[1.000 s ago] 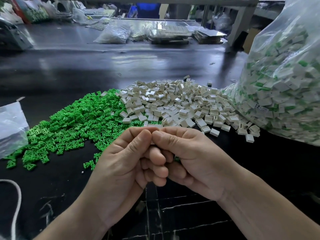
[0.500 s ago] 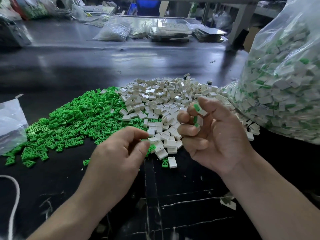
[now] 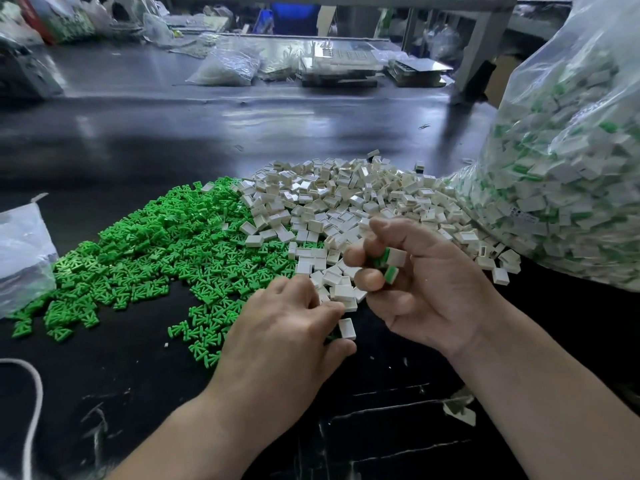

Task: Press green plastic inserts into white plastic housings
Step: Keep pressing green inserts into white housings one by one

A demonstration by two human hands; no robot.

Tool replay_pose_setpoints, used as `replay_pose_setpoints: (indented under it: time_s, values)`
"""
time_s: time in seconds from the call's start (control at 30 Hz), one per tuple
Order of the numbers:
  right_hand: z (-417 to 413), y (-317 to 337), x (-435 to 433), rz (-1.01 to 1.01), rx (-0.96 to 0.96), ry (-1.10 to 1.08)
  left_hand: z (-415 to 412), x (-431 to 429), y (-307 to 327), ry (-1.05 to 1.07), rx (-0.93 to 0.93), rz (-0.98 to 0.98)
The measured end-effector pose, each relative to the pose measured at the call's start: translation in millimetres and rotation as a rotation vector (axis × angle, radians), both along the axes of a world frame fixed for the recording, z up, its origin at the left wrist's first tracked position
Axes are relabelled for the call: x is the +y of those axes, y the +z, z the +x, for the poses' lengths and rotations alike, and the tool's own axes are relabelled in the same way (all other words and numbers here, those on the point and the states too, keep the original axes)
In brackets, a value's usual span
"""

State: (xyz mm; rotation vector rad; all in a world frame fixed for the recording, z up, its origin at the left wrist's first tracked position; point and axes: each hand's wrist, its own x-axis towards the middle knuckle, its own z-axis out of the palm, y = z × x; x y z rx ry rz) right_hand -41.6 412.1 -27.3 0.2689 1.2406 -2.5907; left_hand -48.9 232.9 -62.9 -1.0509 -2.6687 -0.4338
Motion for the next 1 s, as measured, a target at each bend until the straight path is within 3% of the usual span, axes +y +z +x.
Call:
replay_pose_setpoints:
  time_s: [0.17, 0.3, 0.43, 0.63, 0.8, 1.0]
  values:
    - [1.3, -1.1, 1.9, 0.265, 0.059, 0.041, -1.6, -0.8, -1.5, -0.048, -0.018, 0.006]
    - [1.4, -2.7, 4.2, 0.338, 0.074, 0.067, -2.6, 0.7, -3.7, -0.093, 0.03, 0.003]
    - [1.2, -10.1, 6.7, 0.61, 0.1, 0.11, -1.3, 1.0, -3.2, -0.074, 0.04, 0.018]
    - [1.9, -12.6, 2.9, 0.824, 0.195, 0.167, -1.4, -0.3, 1.0, 0.035, -0.082, 0.286]
    - [6.1, -10.0, -5.3, 0.762, 0.177, 0.21, 0.3, -7.3, 6.5, 0.053, -0.215, 0.515]
    - [5.9, -9.3, -9.2, 0.66, 0.136, 0.204, 3.3, -8.8, 9.4, 0.091, -0.22, 0.564]
